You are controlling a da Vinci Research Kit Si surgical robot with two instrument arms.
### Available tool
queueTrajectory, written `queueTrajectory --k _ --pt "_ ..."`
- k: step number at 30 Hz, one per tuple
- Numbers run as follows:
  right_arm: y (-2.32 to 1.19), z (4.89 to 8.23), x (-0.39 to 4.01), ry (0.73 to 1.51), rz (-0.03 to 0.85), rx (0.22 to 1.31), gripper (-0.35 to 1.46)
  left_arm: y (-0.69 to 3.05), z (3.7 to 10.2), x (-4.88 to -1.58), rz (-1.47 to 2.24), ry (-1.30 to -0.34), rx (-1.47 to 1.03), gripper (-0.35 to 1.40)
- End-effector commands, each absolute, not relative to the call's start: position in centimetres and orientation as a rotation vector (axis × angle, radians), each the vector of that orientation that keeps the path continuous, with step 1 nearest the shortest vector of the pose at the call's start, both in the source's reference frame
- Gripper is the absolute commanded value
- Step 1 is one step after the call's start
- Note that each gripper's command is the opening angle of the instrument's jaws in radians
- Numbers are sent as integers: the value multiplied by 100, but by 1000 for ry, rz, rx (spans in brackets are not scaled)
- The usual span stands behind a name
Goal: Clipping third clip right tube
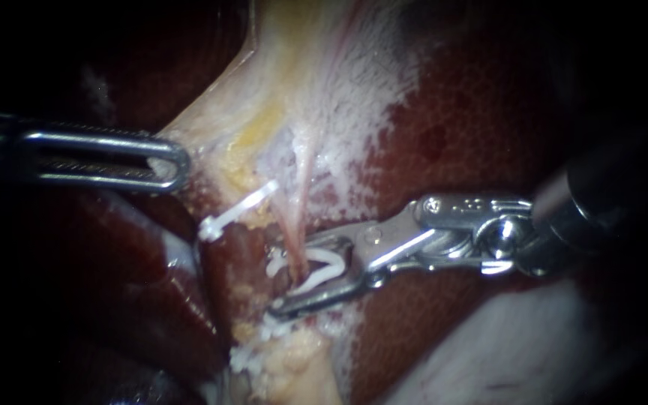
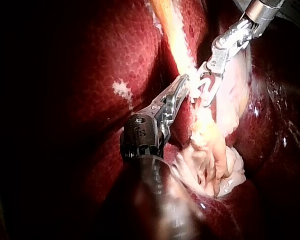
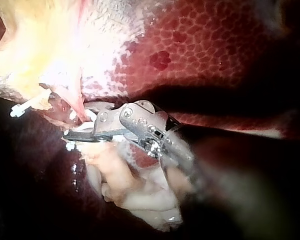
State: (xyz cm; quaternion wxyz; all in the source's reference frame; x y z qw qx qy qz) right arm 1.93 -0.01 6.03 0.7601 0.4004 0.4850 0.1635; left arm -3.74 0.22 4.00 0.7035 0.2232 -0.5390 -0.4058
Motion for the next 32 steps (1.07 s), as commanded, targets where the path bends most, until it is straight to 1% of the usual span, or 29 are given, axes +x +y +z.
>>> queueTrajectory --k 1,3,5,7,10,14,32 --pt "-2 603 192 1054 360 876 2 22 400 -374 -903 -1199 496 -35" --pt "-3 604 191 1049 369 881 -16 22 400 -374 -903 -1199 496 -35" --pt "-3 605 189 1047 358 895 -28 22 400 -374 -903 -1199 496 -35" --pt "-3 605 188 1043 346 908 -35 22 400 -374 -903 -1199 496 -35" --pt "-4 606 188 1020 320 922 -35 22 400 -374 -903 -1199 496 -35" --pt "-6 608 188 1008 315 926 -35 22 400 -374 -903 -1199 496 -35" --pt "-7 610 188 1006 314 929 -35 22 400 -374 -903 -1199 496 -35"
